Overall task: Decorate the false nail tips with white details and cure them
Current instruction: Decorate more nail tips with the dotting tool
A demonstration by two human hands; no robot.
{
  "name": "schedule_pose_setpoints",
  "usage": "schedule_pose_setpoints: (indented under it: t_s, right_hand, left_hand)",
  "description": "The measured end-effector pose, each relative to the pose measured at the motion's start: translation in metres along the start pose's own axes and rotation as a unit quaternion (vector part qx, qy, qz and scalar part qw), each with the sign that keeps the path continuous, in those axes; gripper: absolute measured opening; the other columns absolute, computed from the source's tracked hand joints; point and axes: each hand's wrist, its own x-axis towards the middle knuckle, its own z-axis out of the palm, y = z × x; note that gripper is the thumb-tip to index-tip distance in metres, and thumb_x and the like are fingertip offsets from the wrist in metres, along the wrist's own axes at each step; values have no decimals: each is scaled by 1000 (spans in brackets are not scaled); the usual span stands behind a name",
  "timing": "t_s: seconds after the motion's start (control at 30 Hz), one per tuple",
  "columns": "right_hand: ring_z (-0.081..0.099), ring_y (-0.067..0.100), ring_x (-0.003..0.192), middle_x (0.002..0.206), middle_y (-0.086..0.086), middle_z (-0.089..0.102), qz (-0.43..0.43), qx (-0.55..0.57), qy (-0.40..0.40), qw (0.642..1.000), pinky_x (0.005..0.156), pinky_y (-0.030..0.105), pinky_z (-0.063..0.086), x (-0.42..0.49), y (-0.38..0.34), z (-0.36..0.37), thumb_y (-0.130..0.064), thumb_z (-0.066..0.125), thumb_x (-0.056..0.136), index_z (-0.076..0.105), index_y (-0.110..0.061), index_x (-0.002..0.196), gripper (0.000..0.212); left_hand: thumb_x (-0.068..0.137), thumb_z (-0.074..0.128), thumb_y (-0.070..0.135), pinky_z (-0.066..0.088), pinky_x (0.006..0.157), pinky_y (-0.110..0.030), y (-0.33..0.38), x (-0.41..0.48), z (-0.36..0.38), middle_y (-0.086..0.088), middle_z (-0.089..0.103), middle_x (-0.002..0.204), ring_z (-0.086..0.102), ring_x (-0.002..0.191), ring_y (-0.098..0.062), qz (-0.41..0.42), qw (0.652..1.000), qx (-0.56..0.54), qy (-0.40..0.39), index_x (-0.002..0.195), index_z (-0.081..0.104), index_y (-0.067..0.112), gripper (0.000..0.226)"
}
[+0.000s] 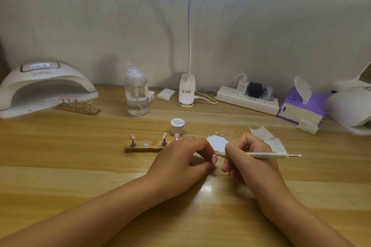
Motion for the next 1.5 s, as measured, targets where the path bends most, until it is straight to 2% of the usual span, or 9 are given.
schedule_pose_setpoints:
  t_s: [0.47, 0.7, 0.9, 1.1, 1.17, 1.27, 1.33, 1.4, 1.5]
  right_hand:
    - [52, 11, 41, 54, 14, 66, -5, -7, 3, 1000, 40, 17, 39, 0, 0, 0, -3, 60, 82, 46, -7, 70, 19]
    - [54, 11, 44, 55, 15, 67, -4, -21, -5, 1000, 41, 16, 41, -2, -1, -1, -6, 61, 81, 47, -5, 73, 16]
    - [45, 11, 37, 48, 13, 59, -2, 14, 31, 999, 36, 18, 35, -2, -4, -2, -2, 57, 82, 44, -10, 66, 22]
    - [41, 11, 36, 43, 11, 54, -2, -6, 24, 1000, 35, 18, 32, -3, -3, -1, -2, 57, 82, 45, -8, 64, 23]
    - [41, 8, 37, 44, 5, 53, -18, 0, 55, 998, 35, 18, 32, -2, 0, -2, -7, 61, 84, 46, -9, 68, 22]
    - [39, 2, 43, 47, -7, 48, -85, -52, 102, 990, 43, 19, 34, 1, 4, -8, -33, 68, 89, 51, -14, 75, 28]
    - [45, 3, 46, 52, -4, 56, -100, -93, 102, 985, 50, 24, 38, 3, 4, -10, -43, 67, 89, 57, -20, 79, 27]
    - [50, 3, 47, 60, -2, 66, -85, -116, 99, 985, 53, 29, 40, 6, 5, -11, -42, 63, 92, 61, -19, 82, 25]
    - [48, 6, 42, 65, -3, 71, -37, -128, 94, 987, 41, 24, 38, 10, 7, -14, -31, 58, 94, 54, -19, 89, 14]
  left_hand:
    - [86, 71, 28, 34, 62, -17, 0, 0, 0, 22, 64, 88, 52, 62, 4, -2, 1000, 3, 1, 84, 64, 36, 11]
    - [85, 71, 28, 38, 64, -21, 1, 0, 0, 18, 66, 91, 52, 61, 2, -6, 1000, -6, -2, 86, 66, 34, 7]
    - [85, 71, 26, 36, 64, -19, 3, -1, -1, 18, 67, 92, 52, 61, 4, -6, 1000, -13, -1, 85, 66, 35, 10]
    - [85, 69, 28, 36, 65, -20, 2, -1, -1, 18, 66, 95, 52, 62, 1, -7, 1000, -7, 0, 85, 65, 35, 9]
    - [85, 70, 27, 36, 65, -21, 2, -1, -1, 18, 66, 94, 52, 62, 2, -4, 1000, -4, 1, 86, 65, 35, 9]
    - [87, 70, 26, 38, 73, -25, 2, -1, 0, 19, 65, 93, 52, 64, 4, -2, 1000, -1, 3, 86, 66, 33, 9]
    - [87, 70, 27, 38, 77, -27, 2, -1, 0, 20, 64, 92, 53, 63, 0, -3, 1000, 6, 4, 85, 65, 34, 9]
    - [87, 70, 28, 37, 68, -22, 1, -1, 0, 19, 63, 93, 53, 62, -2, 0, 1000, 15, 5, 85, 64, 36, 10]
    - [86, 70, 29, 34, 65, -21, 0, -1, 0, 19, 62, 93, 53, 63, -2, 1, 1000, 21, 3, 86, 64, 37, 10]
